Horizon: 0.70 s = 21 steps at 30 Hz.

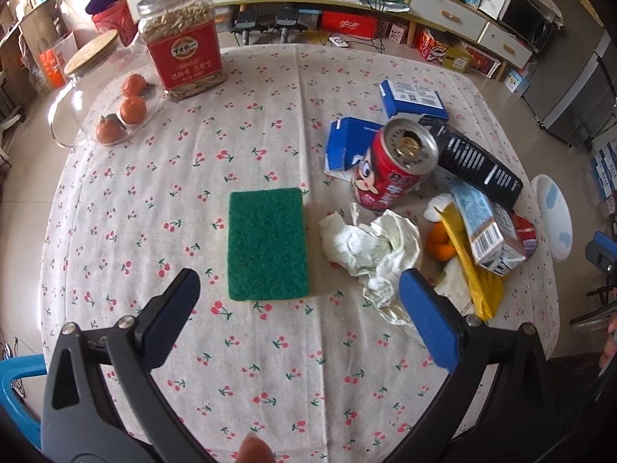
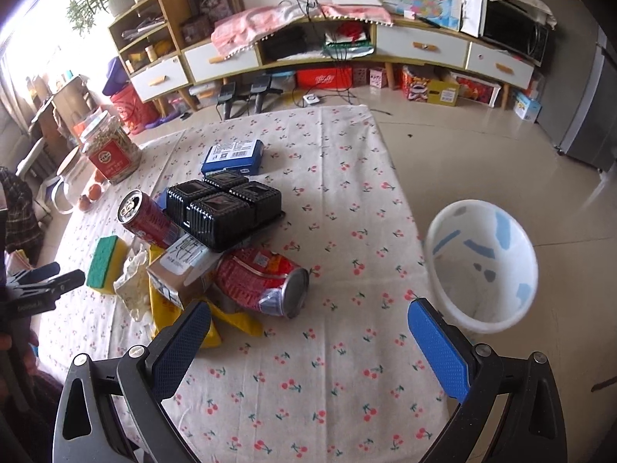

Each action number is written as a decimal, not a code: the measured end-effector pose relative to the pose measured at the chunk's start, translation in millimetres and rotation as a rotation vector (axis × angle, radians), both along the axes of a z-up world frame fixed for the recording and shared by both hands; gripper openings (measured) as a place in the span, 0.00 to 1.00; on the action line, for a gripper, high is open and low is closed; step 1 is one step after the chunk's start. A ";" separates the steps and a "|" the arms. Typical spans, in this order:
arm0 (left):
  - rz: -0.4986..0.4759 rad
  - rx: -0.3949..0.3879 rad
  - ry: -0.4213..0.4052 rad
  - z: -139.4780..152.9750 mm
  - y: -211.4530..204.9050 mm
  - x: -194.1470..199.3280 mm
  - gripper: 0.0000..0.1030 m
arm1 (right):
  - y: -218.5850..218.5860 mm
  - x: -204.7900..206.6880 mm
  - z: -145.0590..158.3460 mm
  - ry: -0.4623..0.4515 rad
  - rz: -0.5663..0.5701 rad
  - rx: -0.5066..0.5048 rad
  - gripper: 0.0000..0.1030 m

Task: Collect trash
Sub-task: 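Lower the left gripper onto the green-and-yellow sponge and close it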

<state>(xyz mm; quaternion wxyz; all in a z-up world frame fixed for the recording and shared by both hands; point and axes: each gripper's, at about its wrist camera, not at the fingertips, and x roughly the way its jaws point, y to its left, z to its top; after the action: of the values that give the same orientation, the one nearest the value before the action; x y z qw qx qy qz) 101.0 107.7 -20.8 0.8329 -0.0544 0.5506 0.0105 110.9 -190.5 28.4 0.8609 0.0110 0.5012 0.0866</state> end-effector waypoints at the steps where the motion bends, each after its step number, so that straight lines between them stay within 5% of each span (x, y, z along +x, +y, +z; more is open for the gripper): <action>1: 0.016 -0.010 0.015 -5.9 4.6 5.5 1.00 | 2.4 6.8 -3.8 0.013 0.002 0.004 1.00; 5: 0.074 -0.056 0.082 -37.1 20.4 17.6 0.99 | 1.4 21.3 -23.2 0.054 -0.012 0.056 1.00; 11: 0.202 -0.234 0.140 -61.9 45.9 20.6 0.88 | -4.7 40.4 -55.7 0.174 -0.051 0.129 1.00; 21: 0.133 -0.184 0.094 -58.1 41.2 17.3 0.60 | 56.3 49.3 -49.0 0.174 0.049 0.155 1.00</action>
<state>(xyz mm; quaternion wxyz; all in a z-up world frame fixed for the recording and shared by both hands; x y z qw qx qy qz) 118.2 148.8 -78.9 0.7953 -0.1662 0.5827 0.0177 160.2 -134.2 -20.5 0.8083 0.0729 0.5659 0.1450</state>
